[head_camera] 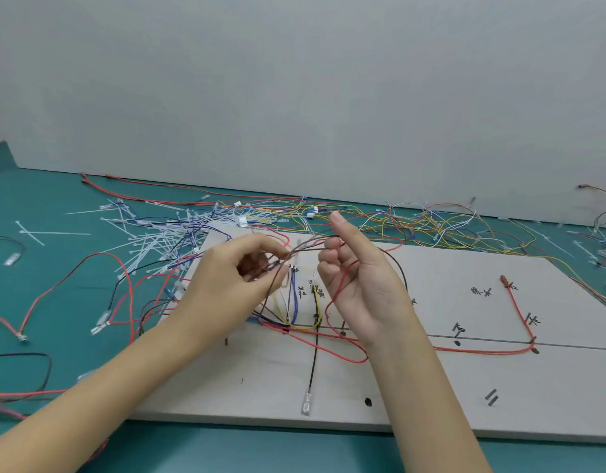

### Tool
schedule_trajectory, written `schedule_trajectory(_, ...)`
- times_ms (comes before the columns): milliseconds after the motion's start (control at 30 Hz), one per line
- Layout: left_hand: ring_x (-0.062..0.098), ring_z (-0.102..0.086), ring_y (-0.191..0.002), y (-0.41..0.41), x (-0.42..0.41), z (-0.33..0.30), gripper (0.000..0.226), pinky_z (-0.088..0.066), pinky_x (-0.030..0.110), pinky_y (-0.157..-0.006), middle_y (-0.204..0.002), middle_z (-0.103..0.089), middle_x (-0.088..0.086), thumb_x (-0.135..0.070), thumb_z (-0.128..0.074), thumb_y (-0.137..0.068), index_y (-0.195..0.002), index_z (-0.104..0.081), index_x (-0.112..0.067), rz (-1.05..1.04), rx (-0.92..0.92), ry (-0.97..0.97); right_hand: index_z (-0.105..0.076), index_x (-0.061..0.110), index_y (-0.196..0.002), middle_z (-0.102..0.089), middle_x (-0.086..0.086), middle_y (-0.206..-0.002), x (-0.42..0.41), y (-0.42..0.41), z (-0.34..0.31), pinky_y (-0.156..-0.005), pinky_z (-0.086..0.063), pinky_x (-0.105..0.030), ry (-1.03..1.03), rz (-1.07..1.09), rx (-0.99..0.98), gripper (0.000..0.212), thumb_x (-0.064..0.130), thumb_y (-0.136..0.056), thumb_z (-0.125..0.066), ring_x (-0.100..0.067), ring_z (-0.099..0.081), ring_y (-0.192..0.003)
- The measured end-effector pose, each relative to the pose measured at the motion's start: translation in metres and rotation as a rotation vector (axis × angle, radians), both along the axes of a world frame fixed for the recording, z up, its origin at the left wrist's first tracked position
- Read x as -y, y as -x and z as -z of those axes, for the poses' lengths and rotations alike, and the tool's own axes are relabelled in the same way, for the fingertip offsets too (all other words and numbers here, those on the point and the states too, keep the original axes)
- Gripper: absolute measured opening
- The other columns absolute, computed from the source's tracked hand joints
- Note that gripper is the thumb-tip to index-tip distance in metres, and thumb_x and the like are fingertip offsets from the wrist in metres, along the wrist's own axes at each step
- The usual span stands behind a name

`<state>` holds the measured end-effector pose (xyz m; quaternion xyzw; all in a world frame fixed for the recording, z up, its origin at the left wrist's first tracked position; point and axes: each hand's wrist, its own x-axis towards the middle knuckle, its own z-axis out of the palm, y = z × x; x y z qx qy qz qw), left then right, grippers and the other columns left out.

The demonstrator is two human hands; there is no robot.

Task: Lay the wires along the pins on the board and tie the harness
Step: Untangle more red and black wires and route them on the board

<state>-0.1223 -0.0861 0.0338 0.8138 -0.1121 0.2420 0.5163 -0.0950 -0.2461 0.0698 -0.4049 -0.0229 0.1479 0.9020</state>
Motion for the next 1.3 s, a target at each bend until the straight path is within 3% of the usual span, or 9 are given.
schedule_trajectory(167,0.003,-0.056,-0.064,0.003,-0.004,-0.01,0.022,-0.043,0.011,-0.062,-0.083,-0.069,-0.007,-0.006,-0.073,-0.081,-0.088,-0.073,-0.026,-0.073,0.049,0.024,-0.065,0.007,-0.074,-0.066,-0.006,-0.069,-0.001,0.002,0.001,-0.052,-0.053,-0.016,-0.055,0.074,-0.021,0.013,0.01,-0.085,-0.069,-0.012,-0.066,-0.059)
schedule_trajectory(433,0.009,-0.054,-0.068,-0.003,-0.022,-0.016,0.013,-0.041,0.013,-0.061,-0.082,-0.061,0.004,-0.013,-0.068,-0.087,-0.088,-0.073,-0.026,-0.216,0.086,-0.019,-0.051,0.008,-0.096,-0.071,-0.028,-0.095,0.006,0.003,-0.004,-0.059,-0.059,-0.029,-0.097,0.024,0.026,0.014,0.02,-0.096,-0.044,-0.032,-0.072,-0.074)
schedule_trajectory(600,-0.001,-0.047,-0.064,-0.007,-0.034,-0.021,0.013,-0.036,0.01,-0.06,-0.079,-0.055,0.003,-0.011,-0.063,-0.09,-0.088,-0.068,-0.023,-0.321,0.124,-0.042,-0.061,0.006,-0.099,-0.073,-0.024,-0.084,0.008,0.001,-0.004,-0.047,-0.053,-0.025,0.163,0.148,0.11,0.027,0.016,-0.094,-0.036,-0.026,-0.067,-0.056)
schedule_trajectory(833,0.002,-0.051,-0.065,-0.011,-0.042,-0.021,0.007,-0.04,0.013,-0.062,-0.081,-0.065,-0.002,-0.014,-0.06,-0.093,-0.093,-0.067,-0.015,-0.356,0.122,-0.028,-0.062,0.001,-0.083,-0.071,-0.017,-0.076,0.018,-0.006,-0.002,-0.062,-0.059,-0.03,-0.021,0.377,0.153,0.036,-0.005,-0.087,-0.026,-0.028,-0.07,-0.067)
schedule_trajectory(933,0.0,-0.054,-0.07,-0.01,-0.043,-0.021,0.008,-0.04,0.009,-0.065,-0.084,-0.066,-0.004,-0.014,-0.06,-0.093,-0.093,-0.067,-0.017,-0.36,0.133,-0.045,-0.06,0.003,-0.081,-0.066,-0.01,-0.064,0.024,-0.006,-0.003,-0.042,-0.046,-0.022,-0.031,0.401,0.165,0.042,-0.013,-0.074,-0.022,-0.019,-0.055,-0.043)
schedule_trajectory(1033,0.007,-0.058,-0.078,-0.01,-0.043,-0.021,0.009,-0.045,0.017,-0.071,-0.088,-0.065,-0.002,-0.014,-0.062,-0.092,-0.092,-0.067,-0.022,-0.334,0.153,-0.064,-0.062,0.006,-0.085,-0.064,-0.006,-0.064,0.025,-0.006,-0.003,-0.035,-0.024,-0.015,0.14,0.357,0.221,0.037,-0.007,-0.077,-0.028,-0.011,-0.025,-0.03)
schedule_trajectory(1100,0.008,-0.058,-0.079,-0.008,-0.039,-0.02,0.011,-0.046,0.021,-0.07,-0.089,-0.064,-0.002,-0.012,-0.064,-0.091,-0.092,-0.068,-0.022,-0.284,0.172,-0.088,-0.066,0.011,-0.086,-0.067,-0.006,-0.071,0.019,-0.003,-0.004,-0.035,-0.022,-0.014,0.307,0.289,0.302,0.027,0.003,-0.089,-0.041,-0.01,-0.02,-0.029)
schedule_trajectory(1200,0.004,-0.057,-0.081,-0.006,-0.028,-0.018,0.01,-0.042,0.014,-0.071,-0.087,-0.063,-0.004,-0.009,-0.069,-0.086,-0.091,-0.072,-0.017,-0.209,0.224,-0.177,-0.073,0.018,-0.088,-0.072,-0.001,-0.087,0.004,0.005,0.001,-0.034,-0.031,-0.016,0.565,0.228,0.497,0.013,0.017,-0.093,-0.061,-0.003,-0.037,-0.032)
schedule_trajectory(1300,0.006,-0.06,-0.082,-0.003,-0.021,-0.013,0.016,-0.043,0.014,-0.071,-0.086,-0.063,-0.004,-0.008,-0.075,-0.082,-0.094,-0.074,-0.017,-0.128,0.269,-0.207,-0.075,0.01,-0.089,-0.069,0.01,-0.076,-0.011,0.012,0.009,-0.044,-0.035,-0.003,0.696,0.133,0.659,0.005,0.012,-0.086,-0.071,0.006,-0.053,-0.044)
